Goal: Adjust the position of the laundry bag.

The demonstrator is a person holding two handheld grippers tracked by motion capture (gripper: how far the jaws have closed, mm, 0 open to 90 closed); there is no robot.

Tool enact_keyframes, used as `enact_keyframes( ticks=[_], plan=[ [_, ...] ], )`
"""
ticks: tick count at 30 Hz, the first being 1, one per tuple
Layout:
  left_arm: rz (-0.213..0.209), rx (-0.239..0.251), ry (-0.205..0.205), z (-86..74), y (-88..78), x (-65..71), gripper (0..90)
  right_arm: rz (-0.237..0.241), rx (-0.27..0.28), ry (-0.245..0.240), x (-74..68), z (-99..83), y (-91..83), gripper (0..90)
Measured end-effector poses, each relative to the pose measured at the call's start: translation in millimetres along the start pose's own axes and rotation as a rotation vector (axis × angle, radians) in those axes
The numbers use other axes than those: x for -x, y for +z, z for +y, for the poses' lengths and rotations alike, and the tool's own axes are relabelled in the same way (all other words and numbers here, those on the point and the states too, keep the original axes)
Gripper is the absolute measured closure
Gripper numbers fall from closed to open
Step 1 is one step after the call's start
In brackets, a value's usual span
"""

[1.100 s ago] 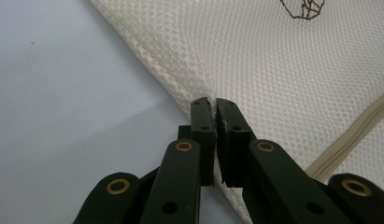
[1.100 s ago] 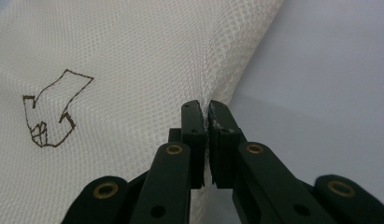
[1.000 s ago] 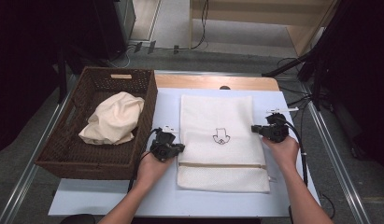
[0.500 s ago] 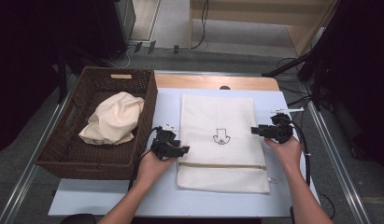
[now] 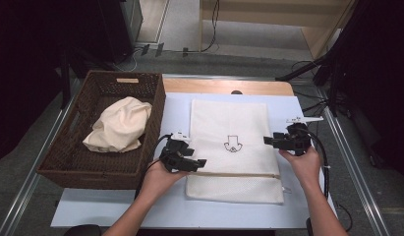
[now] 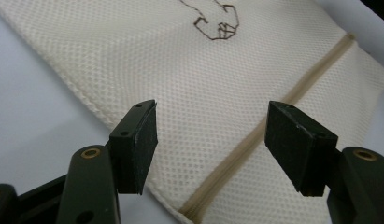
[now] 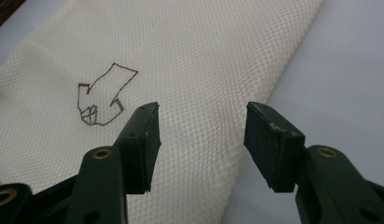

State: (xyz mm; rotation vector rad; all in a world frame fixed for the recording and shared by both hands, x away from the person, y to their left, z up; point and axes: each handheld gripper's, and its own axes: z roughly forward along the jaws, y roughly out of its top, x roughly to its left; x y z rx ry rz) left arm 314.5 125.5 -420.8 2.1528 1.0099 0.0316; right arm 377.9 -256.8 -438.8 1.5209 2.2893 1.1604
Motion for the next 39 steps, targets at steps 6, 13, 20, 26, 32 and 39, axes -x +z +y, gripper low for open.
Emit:
enact_keyframes(
  ticks=[6,13,20,26,32,39],
  plan=[
    [-0.036,-0.019,0.053,-2.1,-5.8,14.6,33.1,0.008,0.013,-0.004,-6.8,-5.9,-10.3,46.2],
    [-0.083,-0.017,0.080,-2.2,-5.5,24.5,33.1,0.026,0.014,-0.004,-14.8,-20.0,-21.9,47.7],
    [-0.112,-0.026,0.088,-0.2,4.1,26.1,33.2,0.035,0.013,-0.008,-21.5,-35.2,-33.3,47.3],
    [-0.128,-0.037,0.105,2.0,12.2,28.8,33.4,0.033,0.028,-0.019,-24.5,-44.5,-41.7,47.0],
    [-0.129,-0.031,0.117,5.1,18.9,31.7,33.7,0.022,0.032,-0.026,-25.3,-51.5,-47.3,46.8],
    [-0.137,-0.047,0.135,9.4,26.7,33.9,34.3,0.001,0.050,-0.048,-26.6,-59.3,-52.3,47.4]
  ],
)
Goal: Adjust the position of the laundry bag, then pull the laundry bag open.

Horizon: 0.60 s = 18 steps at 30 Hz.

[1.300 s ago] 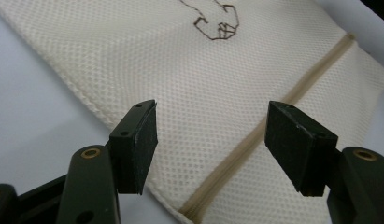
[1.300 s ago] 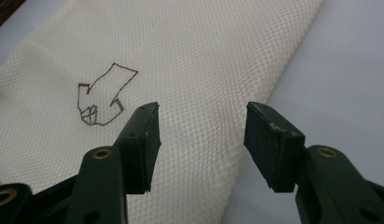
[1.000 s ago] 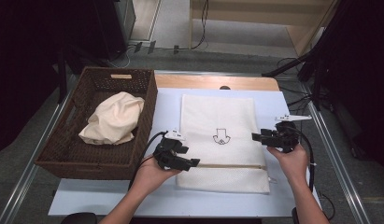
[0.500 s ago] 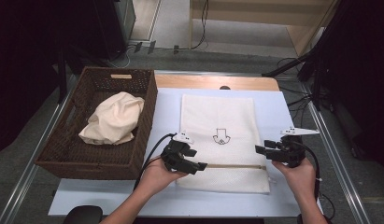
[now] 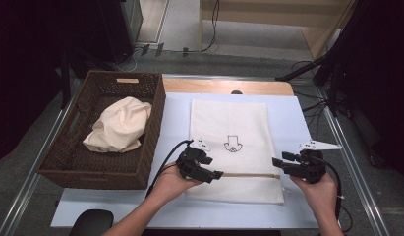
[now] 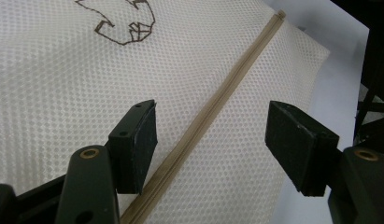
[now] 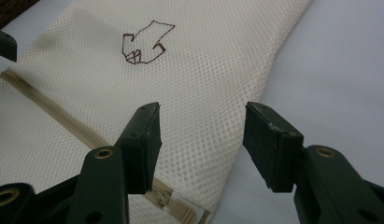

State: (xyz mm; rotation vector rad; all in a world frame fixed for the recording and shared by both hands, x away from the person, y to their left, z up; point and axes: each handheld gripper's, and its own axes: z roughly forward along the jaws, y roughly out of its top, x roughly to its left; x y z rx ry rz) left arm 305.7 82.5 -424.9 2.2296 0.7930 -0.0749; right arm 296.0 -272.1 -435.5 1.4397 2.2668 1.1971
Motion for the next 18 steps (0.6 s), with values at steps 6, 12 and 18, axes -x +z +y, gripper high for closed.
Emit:
enact_keyframes(
  ticks=[6,12,18],
  plan=[
    [-0.009,-0.008,0.016,3.2,5.1,2.0,34.4,0.000,-0.020,0.005,0.9,-5.9,-1.6,48.5],
    [-0.015,-0.011,0.022,5.8,8.2,2.1,34.5,-0.011,-0.038,0.015,3.3,-11.4,-3.7,54.8],
    [-0.015,-0.004,0.027,7.3,9.8,2.3,35.0,0.004,-0.077,0.032,1.9,-15.6,0.7,69.8]
  ],
)
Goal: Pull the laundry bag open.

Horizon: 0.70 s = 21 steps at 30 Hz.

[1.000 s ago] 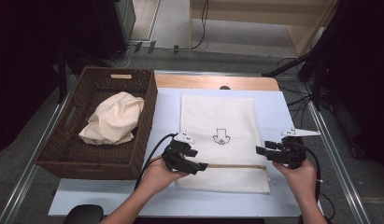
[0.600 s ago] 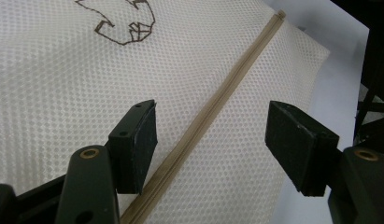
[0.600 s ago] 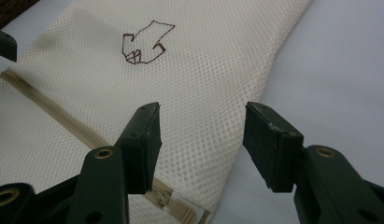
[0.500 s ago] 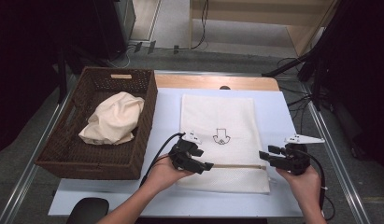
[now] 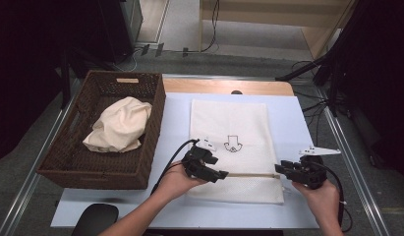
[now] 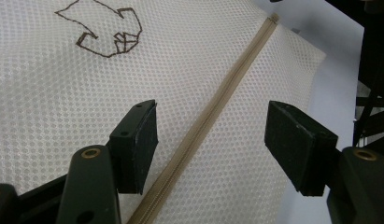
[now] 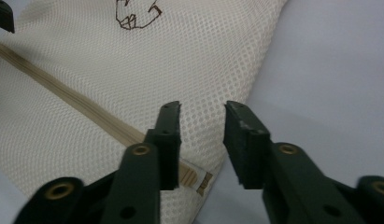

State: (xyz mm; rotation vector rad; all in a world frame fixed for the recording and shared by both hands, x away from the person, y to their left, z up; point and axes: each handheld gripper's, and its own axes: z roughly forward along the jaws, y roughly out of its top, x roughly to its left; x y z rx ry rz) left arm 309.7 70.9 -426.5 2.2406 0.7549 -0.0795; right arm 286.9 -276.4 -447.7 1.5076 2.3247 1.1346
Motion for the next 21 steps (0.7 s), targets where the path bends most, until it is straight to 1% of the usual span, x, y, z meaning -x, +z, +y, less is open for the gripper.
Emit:
enact_keyframes(
  ticks=[1,2,4,5,8,12,14,16,17,18,19,21],
  plan=[
    [-0.002,0.001,0.002,0.3,0.4,0.1,35.1,-0.006,-0.001,0.004,-0.5,-0.7,0.1,73.8],
    [-0.002,-0.001,0.004,0.6,0.6,0.2,35.1,-0.001,-0.003,0.011,-0.2,-1.4,0.0,79.4],
    [0.000,-0.002,0.005,0.9,1.6,0.8,35.2,0.009,-0.008,0.021,1.0,-2.7,0.6,87.9],
    [0.001,-0.003,0.006,1.0,1.9,0.8,35.2,0.015,-0.014,0.032,2.7,-3.4,1.6,90.0],
    [0.001,-0.005,0.007,0.8,2.5,0.9,35.2,0.049,-0.042,0.057,6.8,-4.1,5.9,90.0],
    [0.003,-0.010,0.010,1.1,3.1,0.0,35.4,0.053,-0.075,0.042,6.6,-4.2,12.7,90.0],
    [0.004,-0.011,0.010,1.2,3.5,0.1,35.4,0.057,-0.083,0.039,7.6,-4.7,14.1,90.0],
    [0.012,-0.014,0.015,1.2,3.8,0.8,35.8,0.057,-0.090,0.035,8.2,-5.4,14.2,90.0],
    [0.011,-0.011,0.017,1.3,4.2,0.6,35.9,0.056,-0.097,0.031,8.6,-6.1,14.0,90.0],
    [0.008,-0.004,0.011,1.2,5.4,0.6,36.0,0.058,-0.101,0.031,8.9,-6.9,13.6,90.0],
    [0.007,-0.009,0.011,1.2,5.8,-0.1,36.0,0.060,-0.100,0.029,9.5,-7.3,12.8,90.0],
    [0.009,-0.015,0.011,1.1,7.1,-1.5,36.0,0.075,-0.101,0.037,10.3,-8.4,9.8,90.0]
  ],
)
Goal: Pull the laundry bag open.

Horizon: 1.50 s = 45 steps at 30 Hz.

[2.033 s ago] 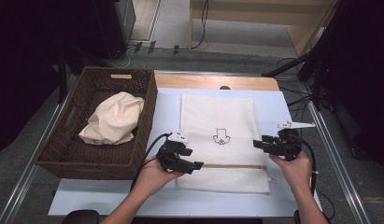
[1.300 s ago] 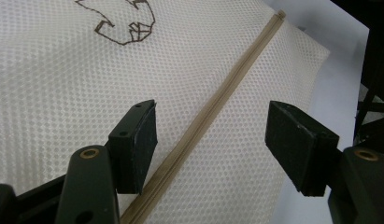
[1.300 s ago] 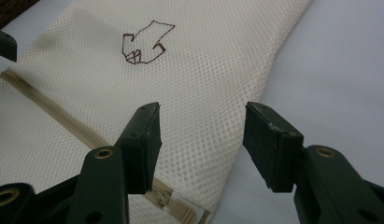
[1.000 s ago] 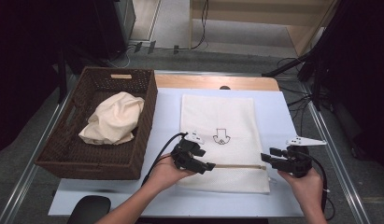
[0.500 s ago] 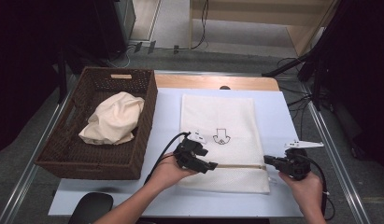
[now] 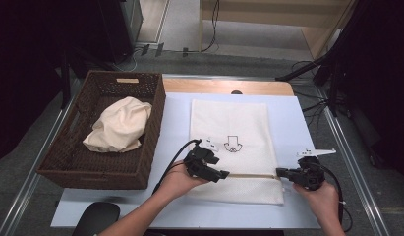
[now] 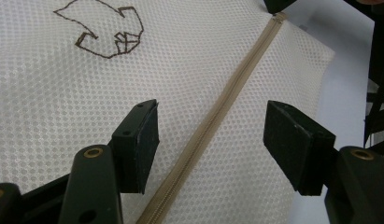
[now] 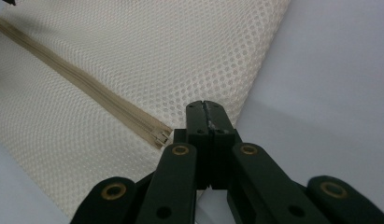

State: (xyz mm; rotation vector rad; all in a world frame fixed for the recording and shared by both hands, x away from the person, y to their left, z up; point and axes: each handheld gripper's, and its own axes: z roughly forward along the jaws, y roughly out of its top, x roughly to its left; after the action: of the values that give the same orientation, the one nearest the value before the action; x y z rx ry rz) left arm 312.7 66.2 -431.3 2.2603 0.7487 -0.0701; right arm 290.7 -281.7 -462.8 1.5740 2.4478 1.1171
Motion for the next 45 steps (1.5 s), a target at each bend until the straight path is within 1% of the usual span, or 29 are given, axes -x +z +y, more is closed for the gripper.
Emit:
enact_keyframes(
  ticks=[4,6,7,10,12,13,14,15,17,18,19,20,22,23,24,25,27,29,32,33,34,35,37,39,40,41,43,44,45],
  plan=[
    [0.003,-0.004,-0.003,0.0,0.9,-1.4,36.0,0.010,-0.006,0.005,-0.9,-1.6,-1.8,90.0],
    [0.002,0.000,-0.005,0.2,1.2,-1.4,36.0,0.003,-0.019,-0.004,-0.2,-2.8,-2.0,90.0],
    [0.003,-0.001,-0.002,0.3,1.4,-1.5,36.1,0.005,-0.019,0.000,0.5,-3.3,-1.8,90.0],
    [0.004,-0.003,-0.004,0.7,2.7,-1.7,36.1,0.016,-0.020,0.009,1.5,-4.4,-2.7,90.0],
    [0.003,-0.006,-0.004,0.8,3.5,-2.0,36.1,0.031,-0.030,0.005,0.2,-5.3,-3.5,90.0],
    [0.002,-0.010,-0.001,1.0,3.6,-2.4,36.1,0.046,-0.042,-0.015,-1.9,-6.3,-1.4,90.0],
    [0.003,-0.010,-0.001,1.2,3.8,-2.4,36.1,0.046,-0.042,-0.015,-1.9,-6.3,-1.4,90.0],
    [0.005,-0.011,-0.002,1.4,4.1,-2.2,36.1,0.041,-0.056,-0.028,-4.9,-6.1,0.8,90.0],
    [0.004,-0.009,-0.002,1.6,4.7,-2.0,36.1,0.042,-0.054,-0.031,-6.7,-5.5,1.0,90.0],
    [0.003,-0.007,0.000,1.7,5.3,-1.9,36.1,0.038,-0.052,-0.038,-7.7,-5.0,0.7,90.0],
    [0.001,-0.008,0.003,1.8,5.5,-2.0,36.1,0.047,-0.036,-0.052,-10.8,-4.1,-0.2,90.0],
    [0.001,-0.011,0.003,2.1,5.8,-1.9,36.1,0.047,-0.036,-0.052,-10.8,-4.1,-0.2,90.0],
    [-0.002,-0.013,0.007,2.5,6.7,-1.9,36.2,0.053,-0.036,-0.064,-15.2,-3.1,1.2,90.0],
    [0.000,-0.013,0.005,2.5,7.1,-1.6,36.2,0.059,-0.038,-0.076,-18.1,-2.2,2.2,90.0],
    [0.001,-0.016,0.009,2.6,7.1,-1.7,36.2,0.054,-0.035,-0.085,-20.4,-1.8,2.2,90.0],
    [-0.002,-0.014,0.007,2.5,7.5,-1.7,36.1,0.045,-0.026,-0.097,-22.2,-1.2,1.6,88.2],
    [0.000,-0.017,0.009,2.6,7.2,-1.6,36.2,0.020,-0.006,-0.098,-21.2,-0.6,-2.8,86.6],
    [0.002,-0.016,0.008,2.8,6.6,-1.5,36.1,-0.008,0.017,-0.082,-16.3,-1.8,-7.7,82.7],
    [0.001,-0.009,0.005,2.9,5.8,-1.7,36.1,-0.034,0.024,-0.063,-12.3,-3.6,-10.7,76.9],
    [0.000,-0.004,0.004,2.8,5.8,-1.8,36.2,-0.048,0.033,-0.062,-11.6,-3.9,-11.8,73.1],
    [0.001,-0.004,0.005,2.9,5.4,-2.0,36.2,-0.048,0.033,-0.062,-11.6,-3.9,-11.8,73.1],
    [0.000,-0.002,0.003,2.9,5.1,-2.1,36.2,-0.053,0.041,-0.066,-11.7,-4.1,-12.3,69.4],
    [-0.001,0.002,-0.001,3.2,4.7,-1.6,36.2,-0.054,0.044,-0.066,-12.2,-4.7,-12.1,68.0],
    [0.002,0.000,0.000,3.6,4.1,-1.4,36.1,-0.055,0.036,-0.072,-12.3,-6.4,-11.3,64.7],
    [0.000,0.001,0.003,3.8,4.2,-1.6,36.1,-0.056,0.030,-0.063,-12.9,-7.7,-11.0,62.2],
    [0.001,0.001,0.004,3.9,4.2,-1.7,36.1,-0.058,0.029,-0.068,-13.4,-10.7,-10.7,54.8],
    [-0.002,0.000,0.002,4.1,4.2,-2.0,36.0,-0.064,0.027,-0.067,-13.7,-11.6,-10.5,54.4],
    [-0.003,0.000,0.002,4.2,4.2,-2.0,35.7,-0.069,0.031,-0.052,-14.3,-13.7,-10.6,49.8],
    [-0.006,0.002,0.002,4.2,4.4,-2.1,35.7,-0.069,0.031,-0.052,-14.3,-13.7,-10.6,49.8]
  ],
)
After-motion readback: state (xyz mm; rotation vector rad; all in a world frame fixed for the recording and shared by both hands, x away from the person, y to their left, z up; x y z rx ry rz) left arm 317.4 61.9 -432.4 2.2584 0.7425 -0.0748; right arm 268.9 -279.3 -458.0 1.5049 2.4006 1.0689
